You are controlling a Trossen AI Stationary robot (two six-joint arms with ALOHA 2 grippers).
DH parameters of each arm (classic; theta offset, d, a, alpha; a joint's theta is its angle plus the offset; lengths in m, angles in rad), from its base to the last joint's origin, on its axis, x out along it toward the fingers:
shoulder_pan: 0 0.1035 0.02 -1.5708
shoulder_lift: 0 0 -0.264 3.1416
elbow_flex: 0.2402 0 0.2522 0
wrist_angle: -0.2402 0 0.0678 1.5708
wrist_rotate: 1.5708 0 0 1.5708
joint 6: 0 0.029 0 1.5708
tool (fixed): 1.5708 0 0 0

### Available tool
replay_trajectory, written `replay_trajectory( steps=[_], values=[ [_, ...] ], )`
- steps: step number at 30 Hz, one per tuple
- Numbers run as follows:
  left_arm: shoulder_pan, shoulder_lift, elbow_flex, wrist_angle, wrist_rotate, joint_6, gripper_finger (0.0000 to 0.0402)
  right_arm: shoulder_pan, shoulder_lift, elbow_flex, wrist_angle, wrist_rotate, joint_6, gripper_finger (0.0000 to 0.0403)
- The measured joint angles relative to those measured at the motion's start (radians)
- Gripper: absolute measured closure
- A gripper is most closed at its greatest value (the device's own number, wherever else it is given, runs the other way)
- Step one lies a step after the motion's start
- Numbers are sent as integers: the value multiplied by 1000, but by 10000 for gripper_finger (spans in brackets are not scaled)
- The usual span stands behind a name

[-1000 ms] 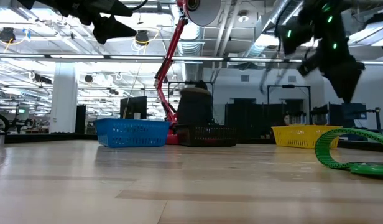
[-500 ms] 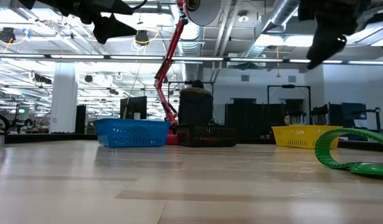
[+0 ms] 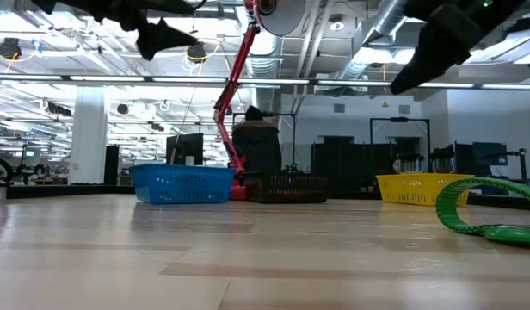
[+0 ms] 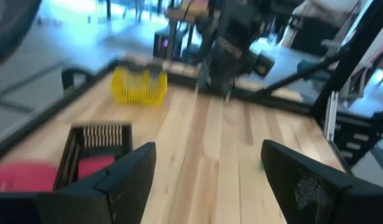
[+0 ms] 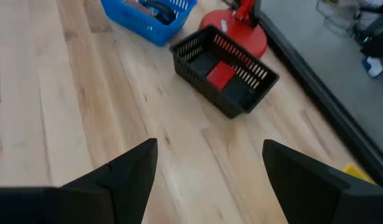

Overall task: Pick & Place Office items
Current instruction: Put the green wristwatch into the blue bin

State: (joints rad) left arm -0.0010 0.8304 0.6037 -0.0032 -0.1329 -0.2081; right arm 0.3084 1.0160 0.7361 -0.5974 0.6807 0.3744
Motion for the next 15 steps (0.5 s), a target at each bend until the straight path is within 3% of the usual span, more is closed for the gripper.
replay_trajectory(
  steps=[7, 15],
  values=[
    [0, 48, 1, 152, 0, 46, 116, -54, -1, 0, 16, -1, 33, 121],
    [0, 104, 0, 192, 1, 18, 116, -100, 7, 1, 27, -8, 82, 121]
  ],
)
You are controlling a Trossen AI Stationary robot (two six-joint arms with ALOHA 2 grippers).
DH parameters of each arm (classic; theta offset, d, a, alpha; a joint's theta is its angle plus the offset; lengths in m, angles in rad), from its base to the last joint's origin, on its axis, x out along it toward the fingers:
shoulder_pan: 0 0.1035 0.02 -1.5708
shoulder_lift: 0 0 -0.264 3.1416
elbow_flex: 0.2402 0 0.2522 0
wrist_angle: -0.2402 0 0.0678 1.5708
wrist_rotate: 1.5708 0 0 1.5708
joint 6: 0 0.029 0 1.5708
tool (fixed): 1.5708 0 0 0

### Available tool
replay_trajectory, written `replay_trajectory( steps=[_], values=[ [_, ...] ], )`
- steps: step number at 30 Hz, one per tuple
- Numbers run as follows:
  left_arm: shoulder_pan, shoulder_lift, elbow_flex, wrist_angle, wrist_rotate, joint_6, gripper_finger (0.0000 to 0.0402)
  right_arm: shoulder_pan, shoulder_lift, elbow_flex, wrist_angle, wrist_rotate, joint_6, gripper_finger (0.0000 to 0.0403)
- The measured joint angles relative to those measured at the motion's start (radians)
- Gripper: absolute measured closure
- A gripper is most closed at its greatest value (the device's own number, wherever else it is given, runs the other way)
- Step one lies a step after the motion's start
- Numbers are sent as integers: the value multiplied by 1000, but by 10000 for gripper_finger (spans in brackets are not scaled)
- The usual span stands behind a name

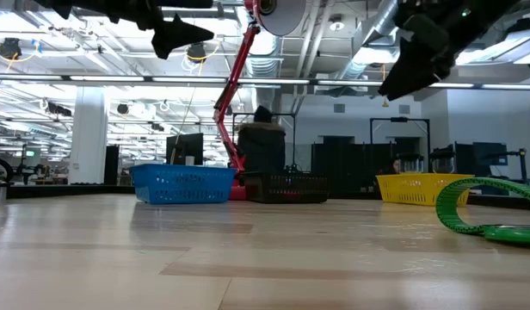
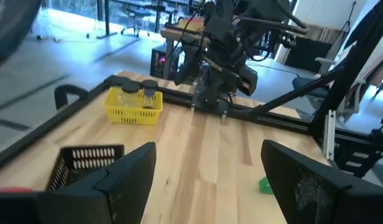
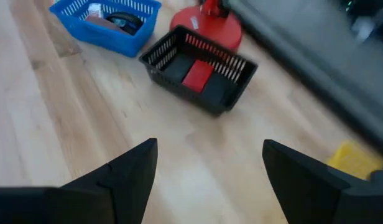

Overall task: Pick & Place Office items
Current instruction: Put the green wristwatch into the blue bin

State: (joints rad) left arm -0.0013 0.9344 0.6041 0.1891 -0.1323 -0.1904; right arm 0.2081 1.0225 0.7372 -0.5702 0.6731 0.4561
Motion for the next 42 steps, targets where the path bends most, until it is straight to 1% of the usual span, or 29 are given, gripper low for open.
replay_trajectory(
  steps=[2, 5, 7, 12, 17, 21, 24, 27, 29, 32, 35, 42],
  values=[
    [-1, -1, 0, 1, 9, -32, 116, 2, 0, -2, -8, -54, 102, 121],
    [-1, -2, 0, 1, 27, -53, 116, 23, 8, -13, -3, -203, 214, 121],
    [-1, -4, 0, 3, 33, -53, 116, 47, 16, -23, -3, -277, 273, 121],
    [-1, -4, 0, 8, 34, -54, 116, 118, 47, -39, -6, -418, 417, 121],
    [-1, -4, 0, 10, 33, -54, 116, 203, 124, -40, 6, -452, 523, 121],
    [-1, -4, 0, 13, 33, -54, 116, 270, 217, -40, 73, -460, 535, 121],
    [-1, -4, 0, 14, 33, -54, 116, 314, 305, -40, 177, -462, 539, 121],
    [-1, -4, 0, 15, 33, -54, 116, 343, 378, -39, 323, -473, 528, 121],
    [-1, -4, 0, 16, 33, -54, 116, 355, 418, -39, 367, -501, 518, 121],
    [-1, -4, 0, 18, 33, -54, 116, 353, 460, -39, 359, -542, 560, 121],
    [-1, -4, 0, 23, 33, -54, 116, 347, 479, -39, 346, -549, 582, 121],
    [-1, -4, 0, 32, 33, -54, 116, 349, 544, -39, 498, -598, 601, 121]
  ],
)
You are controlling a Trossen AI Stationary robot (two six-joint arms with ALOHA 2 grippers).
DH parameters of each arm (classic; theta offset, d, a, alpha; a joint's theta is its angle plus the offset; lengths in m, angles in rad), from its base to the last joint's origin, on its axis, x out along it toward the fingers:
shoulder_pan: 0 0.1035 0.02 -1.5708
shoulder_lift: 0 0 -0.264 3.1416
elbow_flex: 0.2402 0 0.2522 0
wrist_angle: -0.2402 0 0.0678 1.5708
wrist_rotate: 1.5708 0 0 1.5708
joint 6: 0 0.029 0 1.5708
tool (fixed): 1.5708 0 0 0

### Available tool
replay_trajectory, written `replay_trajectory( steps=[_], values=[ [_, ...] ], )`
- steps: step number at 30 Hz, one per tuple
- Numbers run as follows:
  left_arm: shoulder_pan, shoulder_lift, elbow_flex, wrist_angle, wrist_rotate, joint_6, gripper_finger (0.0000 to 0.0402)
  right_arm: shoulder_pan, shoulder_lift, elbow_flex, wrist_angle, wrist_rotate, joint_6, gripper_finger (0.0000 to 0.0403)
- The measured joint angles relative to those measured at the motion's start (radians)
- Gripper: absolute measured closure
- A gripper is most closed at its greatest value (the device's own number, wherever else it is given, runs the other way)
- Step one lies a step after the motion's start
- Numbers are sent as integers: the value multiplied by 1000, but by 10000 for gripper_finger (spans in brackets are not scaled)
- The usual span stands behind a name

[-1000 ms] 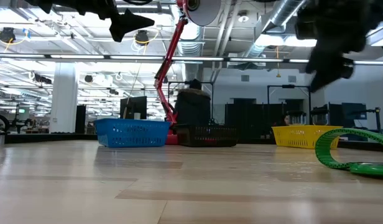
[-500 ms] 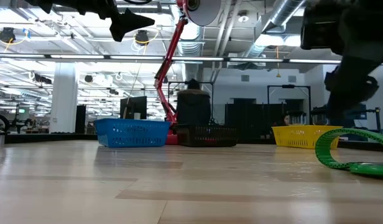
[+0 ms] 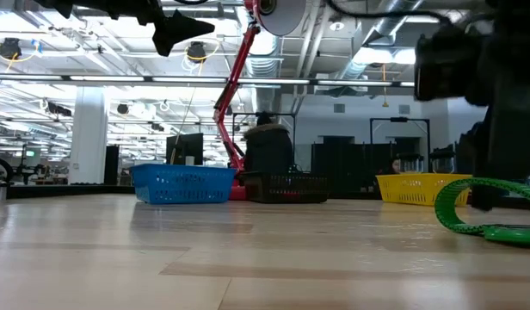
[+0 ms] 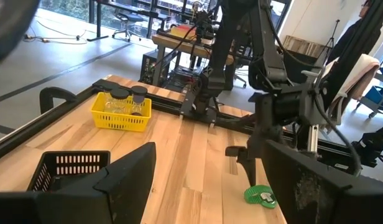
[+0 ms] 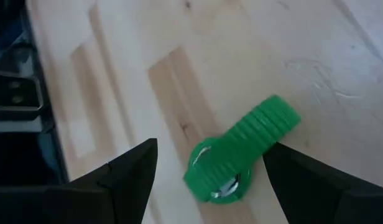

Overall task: Pick & Place Office items
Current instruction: Put the green wristwatch into the blue bin

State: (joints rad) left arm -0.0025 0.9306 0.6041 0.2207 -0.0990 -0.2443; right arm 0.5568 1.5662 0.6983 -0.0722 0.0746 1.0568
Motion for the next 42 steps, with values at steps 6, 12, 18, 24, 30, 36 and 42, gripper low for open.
replay_trajectory(
  steps=[6, 12, 18, 24, 30, 36, 42],
  values=[
    [0, 0, 0, 7, 0, 0, 116, -3, 65, 0, 14, 4, 42, 131],
    [0, 0, 0, 15, 0, 0, 116, -10, 64, 0, 4, 3, 35, 191],
    [0, 0, 0, 23, 0, 0, 116, -22, 34, -1, -23, -1, -28, 289],
    [0, 0, 0, 26, 0, 0, 116, -53, -1, -1, -41, -1, -52, 354],
    [0, 0, 0, 35, -1, 0, 116, -129, -77, -1, -50, 34, -168, 382],
    [0, 0, 0, 47, -1, 1, 116, -262, -199, -1, -67, 168, -376, 398],
    [0, 0, 0, 53, -2, 10, 116, -385, -292, -1, 48, 283, -580, 385]
  ],
)
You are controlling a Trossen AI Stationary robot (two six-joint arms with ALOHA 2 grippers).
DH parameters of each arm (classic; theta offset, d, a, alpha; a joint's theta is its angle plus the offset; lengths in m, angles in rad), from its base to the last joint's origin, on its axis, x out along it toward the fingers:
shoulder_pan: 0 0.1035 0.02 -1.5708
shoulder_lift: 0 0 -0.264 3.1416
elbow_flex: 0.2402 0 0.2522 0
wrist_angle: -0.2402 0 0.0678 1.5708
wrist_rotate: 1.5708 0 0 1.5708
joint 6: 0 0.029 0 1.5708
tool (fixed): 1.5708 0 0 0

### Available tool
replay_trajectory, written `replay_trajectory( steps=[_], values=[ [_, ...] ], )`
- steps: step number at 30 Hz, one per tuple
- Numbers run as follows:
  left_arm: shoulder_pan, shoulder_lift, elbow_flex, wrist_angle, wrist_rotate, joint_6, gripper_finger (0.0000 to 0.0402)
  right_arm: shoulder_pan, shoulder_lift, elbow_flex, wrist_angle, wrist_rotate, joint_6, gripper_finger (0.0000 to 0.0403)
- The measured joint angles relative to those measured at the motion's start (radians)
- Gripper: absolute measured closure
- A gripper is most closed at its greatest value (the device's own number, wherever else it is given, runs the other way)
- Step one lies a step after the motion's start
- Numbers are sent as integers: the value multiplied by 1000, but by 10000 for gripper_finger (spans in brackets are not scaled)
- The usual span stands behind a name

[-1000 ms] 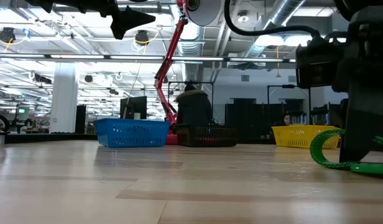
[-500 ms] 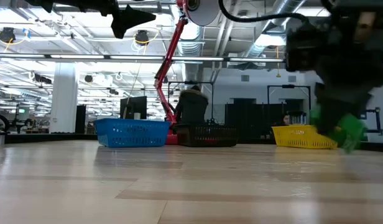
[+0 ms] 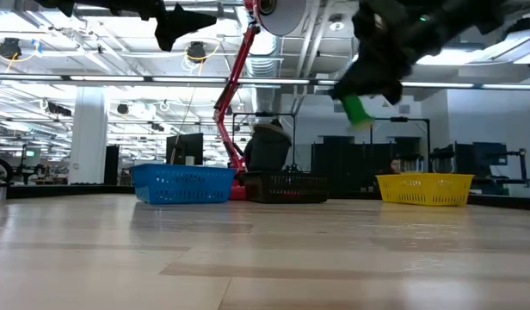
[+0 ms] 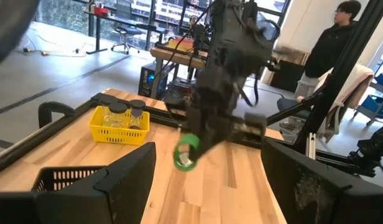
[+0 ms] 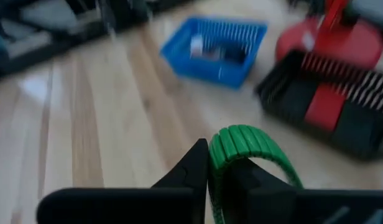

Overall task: Pick & Place Office items
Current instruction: Put the green wristwatch into the blue bin

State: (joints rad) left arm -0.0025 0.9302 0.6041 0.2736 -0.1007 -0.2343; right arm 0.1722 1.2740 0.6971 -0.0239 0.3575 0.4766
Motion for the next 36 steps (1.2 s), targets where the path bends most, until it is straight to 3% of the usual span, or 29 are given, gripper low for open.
replay_trajectory(
  steps=[3, 9, 14, 17, 20, 24, 26, 31, 36],
  values=[
    [0, 9, 1, 11, -4, 35, 116, -46, -13, 0, 87, -13, -34, 382],
    [0, 74, 2, 79, -4, 52, 116, -129, -12, 0, 138, -233, -2, 398],
    [0, 138, 0, 148, -4, 54, 116, -127, -10, 0, 136, -309, -20, 388],
    [10, 159, 1, 160, -4, 54, 116, -117, -10, 0, 133, -289, -80, 382],
    [15, 171, 1, 163, -4, 56, 116, -96, -10, 0, 140, -205, -101, 387],
    [15, 190, 1, 178, -4, 149, 116, -76, -10, 0, 219, -68, -204, 395],
    [15, 198, 1, 198, -4, 202, 116, -84, -10, 0, 254, -75, -264, 395],
    [15, 213, 1, 201, -4, 234, 116, -125, -23, 6, 308, -236, -249, 391],
    [15, 221, 0, 196, -4, 237, 117, -123, -9, 9, 289, -404, -86, 392]
  ],
)
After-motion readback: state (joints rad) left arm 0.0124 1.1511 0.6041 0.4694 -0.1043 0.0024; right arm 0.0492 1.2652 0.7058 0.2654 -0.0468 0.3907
